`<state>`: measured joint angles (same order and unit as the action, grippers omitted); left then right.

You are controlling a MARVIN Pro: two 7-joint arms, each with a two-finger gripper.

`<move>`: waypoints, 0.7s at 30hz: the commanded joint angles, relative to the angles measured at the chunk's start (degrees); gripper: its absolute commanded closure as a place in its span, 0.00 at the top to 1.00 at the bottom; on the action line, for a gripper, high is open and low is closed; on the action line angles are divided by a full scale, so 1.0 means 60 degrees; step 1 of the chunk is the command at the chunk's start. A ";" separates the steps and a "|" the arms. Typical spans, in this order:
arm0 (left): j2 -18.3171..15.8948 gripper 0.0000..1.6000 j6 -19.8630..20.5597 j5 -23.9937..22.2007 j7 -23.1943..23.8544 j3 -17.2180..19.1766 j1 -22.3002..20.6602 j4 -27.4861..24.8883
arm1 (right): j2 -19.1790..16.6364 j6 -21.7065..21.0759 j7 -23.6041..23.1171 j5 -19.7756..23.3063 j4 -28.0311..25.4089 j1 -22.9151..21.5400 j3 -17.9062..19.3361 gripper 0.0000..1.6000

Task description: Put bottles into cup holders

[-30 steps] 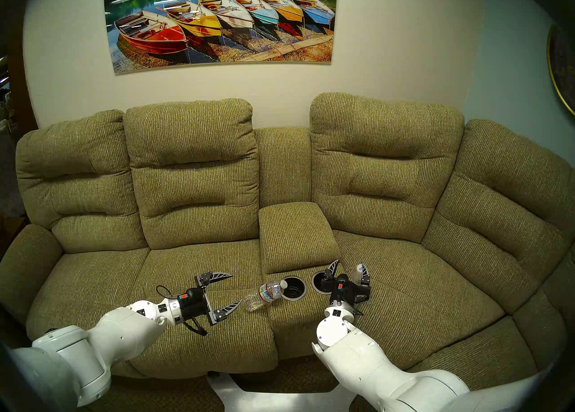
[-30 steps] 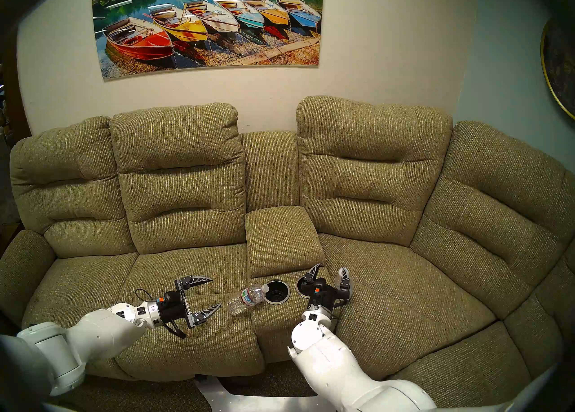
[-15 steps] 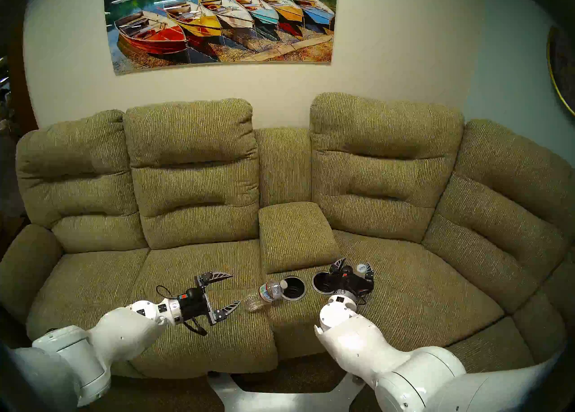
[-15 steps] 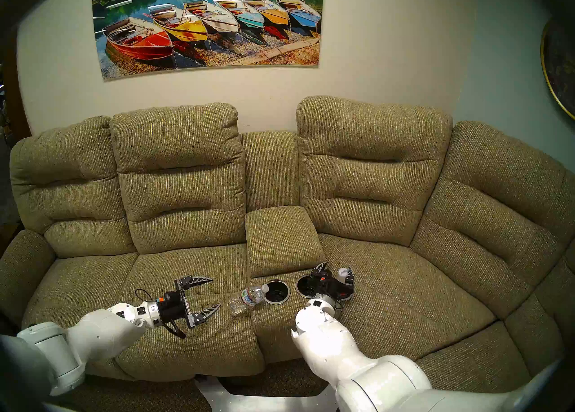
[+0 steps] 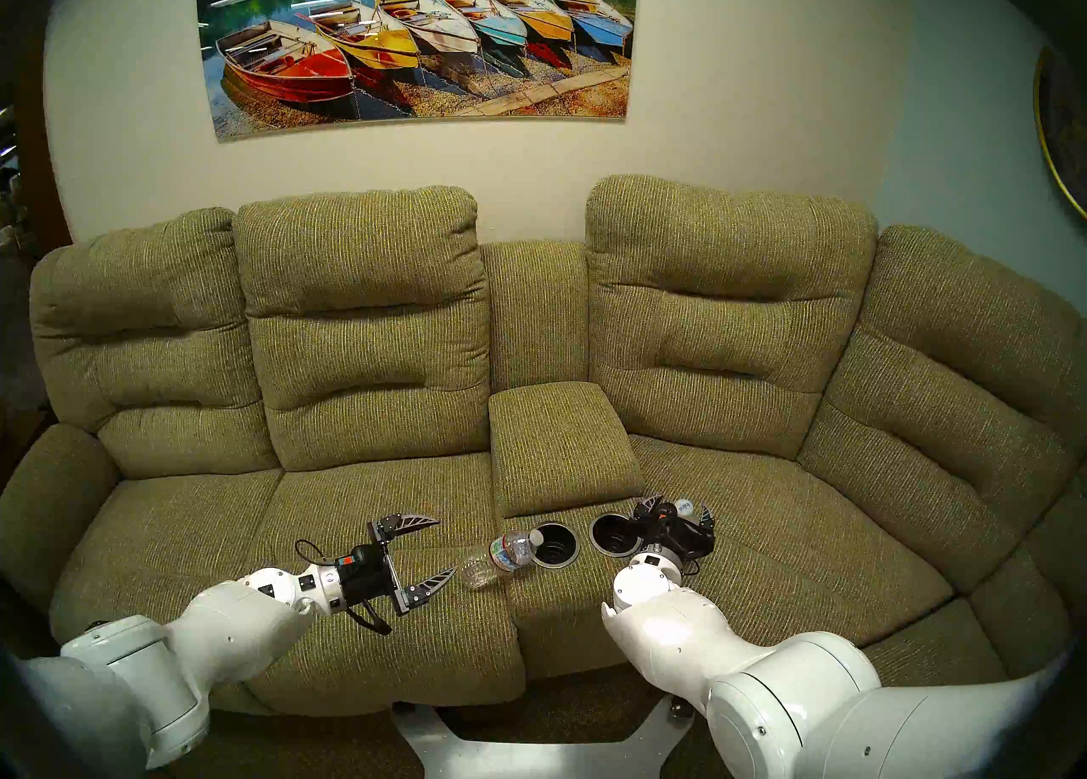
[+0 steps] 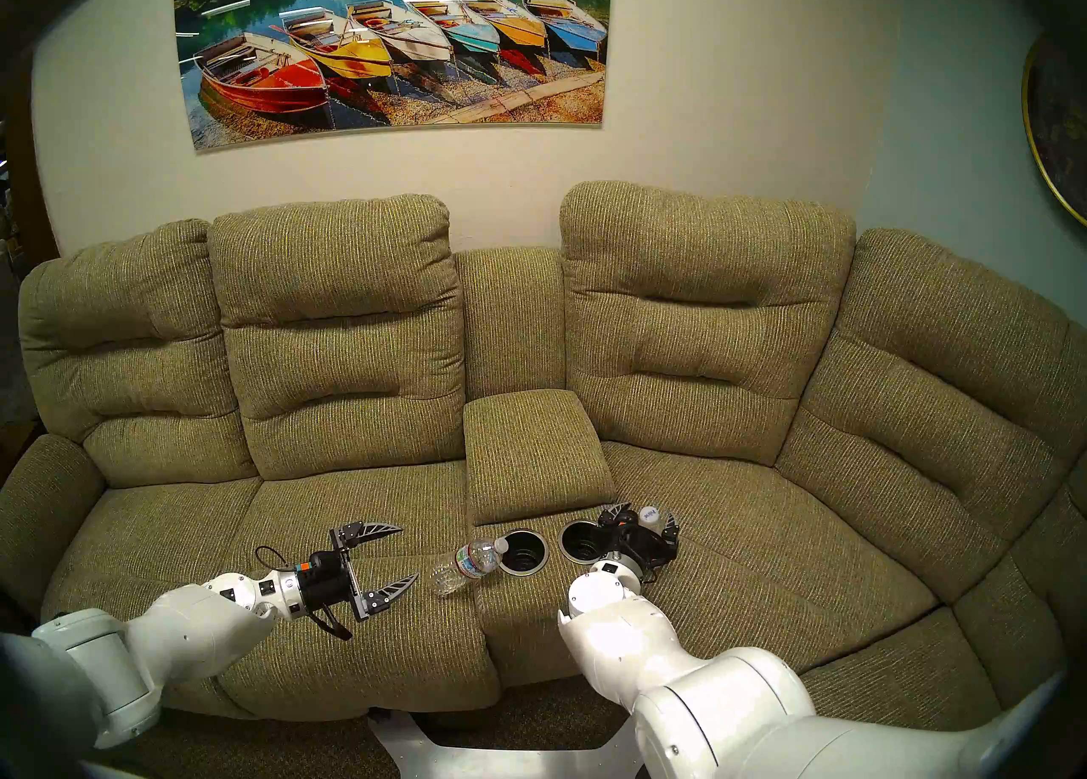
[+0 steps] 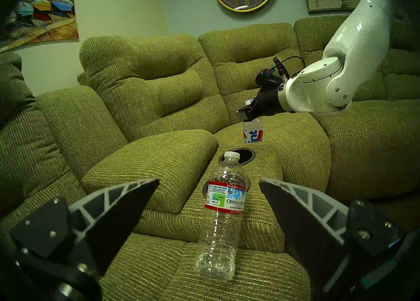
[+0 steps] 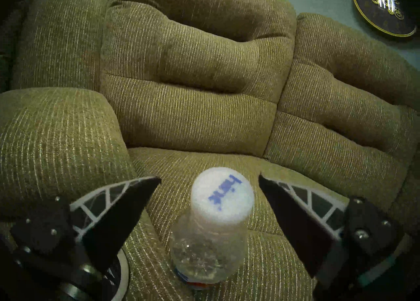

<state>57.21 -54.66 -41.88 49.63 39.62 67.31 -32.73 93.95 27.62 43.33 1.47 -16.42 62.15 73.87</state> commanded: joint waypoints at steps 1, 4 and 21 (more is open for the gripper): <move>0.0012 1.00 -0.0003 -0.0001 0.0001 0.0001 -0.0012 -0.0013 | -0.0051 0.0024 -0.0202 0.0156 0.0155 -0.0391 0.0146 0.71; 0.0012 1.00 -0.0003 -0.0001 0.0001 0.0001 -0.0012 -0.0012 | -0.0063 0.0023 -0.0328 0.0223 0.0275 -0.0460 0.0230 0.45; 0.0014 1.00 -0.0006 -0.0001 0.0005 0.0002 -0.0014 -0.0017 | 0.0415 0.1445 0.0341 0.0320 0.0250 -0.0239 0.0495 0.00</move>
<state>57.21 -54.66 -41.87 49.63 39.62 67.31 -32.70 93.91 30.76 39.75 3.66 -12.47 59.67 76.69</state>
